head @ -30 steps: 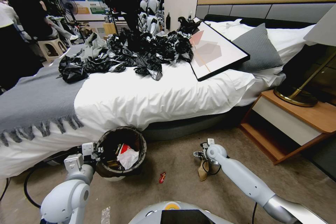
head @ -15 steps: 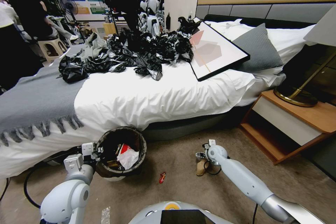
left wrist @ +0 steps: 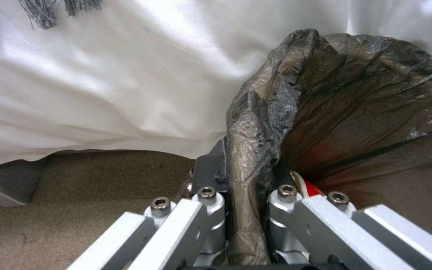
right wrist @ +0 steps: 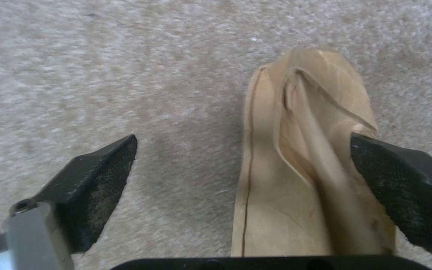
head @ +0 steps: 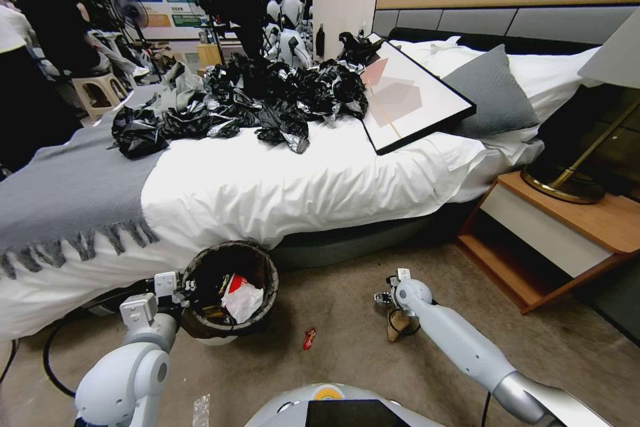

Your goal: Pick up the trash bin, then pick up the garbage from the floor and place it into the trash bin.

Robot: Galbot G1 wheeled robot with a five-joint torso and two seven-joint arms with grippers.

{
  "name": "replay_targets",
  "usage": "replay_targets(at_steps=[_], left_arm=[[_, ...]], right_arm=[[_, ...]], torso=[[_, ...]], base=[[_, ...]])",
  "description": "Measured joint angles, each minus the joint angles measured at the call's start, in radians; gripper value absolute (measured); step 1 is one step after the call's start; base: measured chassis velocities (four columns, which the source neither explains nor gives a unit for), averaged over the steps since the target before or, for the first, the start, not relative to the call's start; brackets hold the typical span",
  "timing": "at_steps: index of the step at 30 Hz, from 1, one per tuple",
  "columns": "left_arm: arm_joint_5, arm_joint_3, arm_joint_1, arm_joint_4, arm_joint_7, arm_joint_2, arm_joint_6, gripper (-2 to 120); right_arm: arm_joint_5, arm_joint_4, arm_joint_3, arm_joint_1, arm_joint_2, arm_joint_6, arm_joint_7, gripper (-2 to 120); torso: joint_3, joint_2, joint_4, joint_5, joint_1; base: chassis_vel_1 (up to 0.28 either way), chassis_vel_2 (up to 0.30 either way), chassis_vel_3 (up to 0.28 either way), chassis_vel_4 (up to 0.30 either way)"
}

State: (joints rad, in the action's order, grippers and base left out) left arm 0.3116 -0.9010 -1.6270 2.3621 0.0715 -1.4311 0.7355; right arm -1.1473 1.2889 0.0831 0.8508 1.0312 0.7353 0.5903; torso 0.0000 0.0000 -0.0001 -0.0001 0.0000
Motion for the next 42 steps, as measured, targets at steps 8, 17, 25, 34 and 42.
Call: replay_targets(at_steps=[8, 17, 25, 34, 42], left_arm=[[0.000, -0.006, -0.001, 0.000, -0.001, 0.002, 0.000, 4], [-0.001, -0.006, 0.001, 0.000, -0.001, 0.002, 0.000, 4], [-0.002, -0.006, 0.002, -0.005, -0.001, 0.004, 0.000, 4], [0.000, -0.008, 0.002, -0.005, -0.001, 0.010, 0.000, 4], [0.006, -0.014, 0.003, 0.000, -0.002, 0.016, 0.000, 4]], right_arm=[[0.028, -0.011, 0.002, -0.002, -0.004, 0.000, -0.012, 59], [0.031, -0.012, 0.002, -0.002, -0.007, 0.000, -0.019, 31], [0.059, -0.021, -0.007, 0.010, -0.005, -0.001, -0.039, 5], [0.056, 0.016, -0.014, 0.017, -0.030, 0.001, -0.035, 3], [-0.034, 0.242, -0.047, 0.037, -0.141, 0.001, -0.012, 3]], torso=[[0.000, 0.000, 0.0000, -0.0001, 0.000], [0.000, 0.000, 0.0001, 0.0000, 0.000], [0.000, 0.000, 0.0006, 0.0004, 0.000], [0.000, 0.000, -0.0002, 0.0004, 0.000], [0.000, 0.000, -0.0001, 0.0000, 0.000]], base=[[0.000, 0.000, 0.000, 0.000], [0.000, 0.000, 0.000, 0.000], [0.000, 0.000, 0.000, 0.000], [0.000, 0.000, 0.000, 0.000], [0.000, 0.000, 0.000, 0.000]])
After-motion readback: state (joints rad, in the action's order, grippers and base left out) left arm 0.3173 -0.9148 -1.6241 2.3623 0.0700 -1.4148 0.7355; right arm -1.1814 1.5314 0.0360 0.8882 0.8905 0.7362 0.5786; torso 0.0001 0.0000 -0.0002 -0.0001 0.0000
